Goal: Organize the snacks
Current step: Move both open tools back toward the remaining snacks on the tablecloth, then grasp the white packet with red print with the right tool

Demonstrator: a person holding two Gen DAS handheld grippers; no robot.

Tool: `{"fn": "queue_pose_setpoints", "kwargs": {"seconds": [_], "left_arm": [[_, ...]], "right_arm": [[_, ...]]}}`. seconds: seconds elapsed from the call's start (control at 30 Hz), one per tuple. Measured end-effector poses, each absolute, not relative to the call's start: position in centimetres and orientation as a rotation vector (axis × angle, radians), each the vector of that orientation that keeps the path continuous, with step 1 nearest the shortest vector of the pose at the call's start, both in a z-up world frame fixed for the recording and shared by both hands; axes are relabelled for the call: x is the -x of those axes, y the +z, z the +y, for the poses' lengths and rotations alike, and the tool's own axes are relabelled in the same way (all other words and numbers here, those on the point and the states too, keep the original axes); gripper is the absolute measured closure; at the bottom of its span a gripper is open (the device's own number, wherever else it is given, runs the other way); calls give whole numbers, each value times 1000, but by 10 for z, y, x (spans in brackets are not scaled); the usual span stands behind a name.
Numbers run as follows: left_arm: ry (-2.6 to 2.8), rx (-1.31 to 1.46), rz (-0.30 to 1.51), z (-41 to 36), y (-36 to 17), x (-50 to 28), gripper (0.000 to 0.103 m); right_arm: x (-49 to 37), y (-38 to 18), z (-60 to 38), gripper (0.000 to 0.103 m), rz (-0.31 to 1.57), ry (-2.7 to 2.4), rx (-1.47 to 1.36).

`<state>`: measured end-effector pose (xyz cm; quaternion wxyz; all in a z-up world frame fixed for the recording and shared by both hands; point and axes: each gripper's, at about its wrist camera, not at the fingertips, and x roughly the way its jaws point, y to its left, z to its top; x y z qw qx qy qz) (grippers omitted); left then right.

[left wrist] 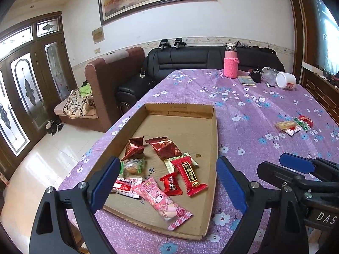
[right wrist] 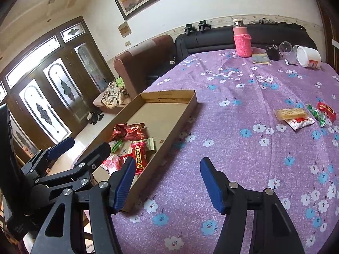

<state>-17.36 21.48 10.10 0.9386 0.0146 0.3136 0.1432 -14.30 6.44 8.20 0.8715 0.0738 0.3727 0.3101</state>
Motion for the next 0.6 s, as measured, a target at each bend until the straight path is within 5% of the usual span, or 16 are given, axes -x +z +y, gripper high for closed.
{"fn": "queue_pose_setpoints", "kwargs": {"seconds": [0.6], "left_arm": [[132,-111,709,160,82,133,12]], "right_arm": [[101,61,-34,36,815,425,-284]]}}
